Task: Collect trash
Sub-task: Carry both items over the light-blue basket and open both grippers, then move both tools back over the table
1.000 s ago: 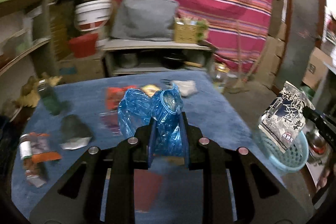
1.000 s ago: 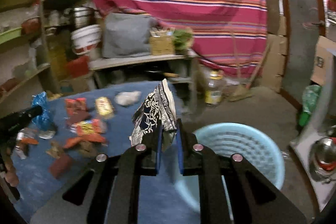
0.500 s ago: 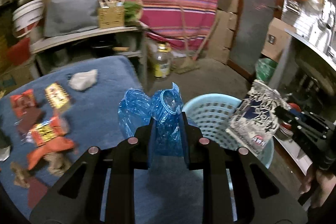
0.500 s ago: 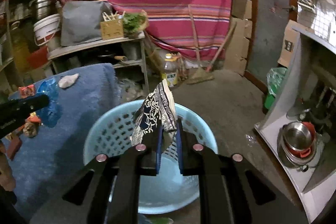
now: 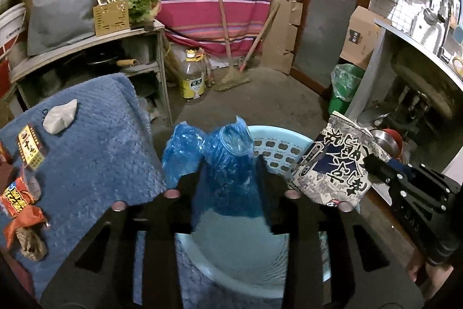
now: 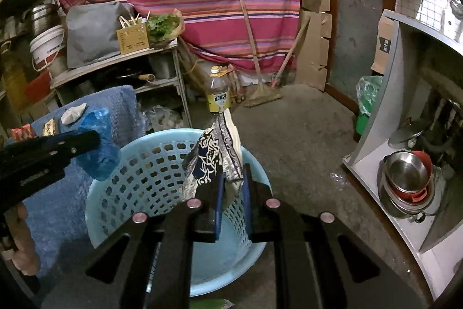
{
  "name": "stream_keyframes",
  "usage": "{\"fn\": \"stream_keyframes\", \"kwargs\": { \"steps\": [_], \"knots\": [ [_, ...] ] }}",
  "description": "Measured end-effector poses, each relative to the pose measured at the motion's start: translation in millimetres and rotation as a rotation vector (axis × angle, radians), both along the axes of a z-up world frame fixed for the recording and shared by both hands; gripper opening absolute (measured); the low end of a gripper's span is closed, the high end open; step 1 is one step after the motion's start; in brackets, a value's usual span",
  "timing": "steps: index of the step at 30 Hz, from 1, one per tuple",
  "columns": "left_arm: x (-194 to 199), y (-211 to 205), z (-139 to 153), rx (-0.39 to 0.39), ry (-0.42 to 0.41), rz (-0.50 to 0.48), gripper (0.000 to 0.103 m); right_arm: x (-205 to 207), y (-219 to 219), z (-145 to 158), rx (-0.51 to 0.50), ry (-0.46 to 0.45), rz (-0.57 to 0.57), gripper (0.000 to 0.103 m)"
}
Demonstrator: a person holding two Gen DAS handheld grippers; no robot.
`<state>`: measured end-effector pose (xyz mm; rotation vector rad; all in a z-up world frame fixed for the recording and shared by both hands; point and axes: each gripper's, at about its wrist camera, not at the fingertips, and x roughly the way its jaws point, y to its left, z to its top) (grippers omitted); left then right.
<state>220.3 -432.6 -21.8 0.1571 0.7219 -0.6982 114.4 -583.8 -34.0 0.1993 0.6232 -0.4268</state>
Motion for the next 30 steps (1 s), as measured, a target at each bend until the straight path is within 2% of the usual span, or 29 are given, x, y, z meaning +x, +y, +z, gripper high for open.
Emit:
{"fn": "stream_keyframes", "kwargs": {
  "steps": [2, 8, 11, 17, 18, 19, 21, 24, 28, 30],
  "knots": [
    [1.2, 2.3, 1.5, 0.000, -0.011, 0.017, 0.057, 2.1, 1.8, 0.0, -0.003, 0.002, -0.001, 0.013],
    [4.6, 30.2, 12.5, -0.006, -0.064, 0.090, 0.079, 6.3, 6.8, -1.1, -0.025, 0.011, 0.005, 0.013],
    [4.8, 51.0, 16.9, -0.005, -0.095, 0.131, 0.086, 12.9, 13.9, -3.3, -0.028, 0.019, 0.017, 0.013],
    [7.3, 105.0, 26.8, -0.001, -0.128, 0.213, 0.090, 30.3, 27.4, -11.7, -0.042, 0.048, 0.022, 0.017],
    [8.5, 116.5, 29.3, 0.000, -0.131, 0.228, 0.091, 33.6, 29.1, -13.8, -0.042, 0.057, 0.022, 0.023],
    [9.0, 124.2, 31.0, 0.001, -0.134, 0.238, 0.091, 35.8, 29.9, -15.5, -0.040, 0.063, 0.020, 0.036],
    [9.6, 141.0, 34.6, 0.001, -0.142, 0.263, 0.093, 38.5, 30.7, -19.0, -0.040, 0.077, -0.003, 0.053],
    [6.6, 170.5, 39.5, -0.002, -0.157, 0.305, 0.095, 35.1, 30.3, -21.0, -0.023, 0.081, -0.031, 0.054],
    [1.3, 207.8, 42.2, 0.006, -0.176, 0.348, 0.096, 25.9, 40.9, -12.7, -0.021, 0.049, -0.057, 0.072],
    [-2.1, 227.1, 42.2, 0.018, -0.189, 0.373, 0.097, 24.3, 53.6, -5.5, -0.036, 0.032, -0.044, 0.075]
  ]
}}
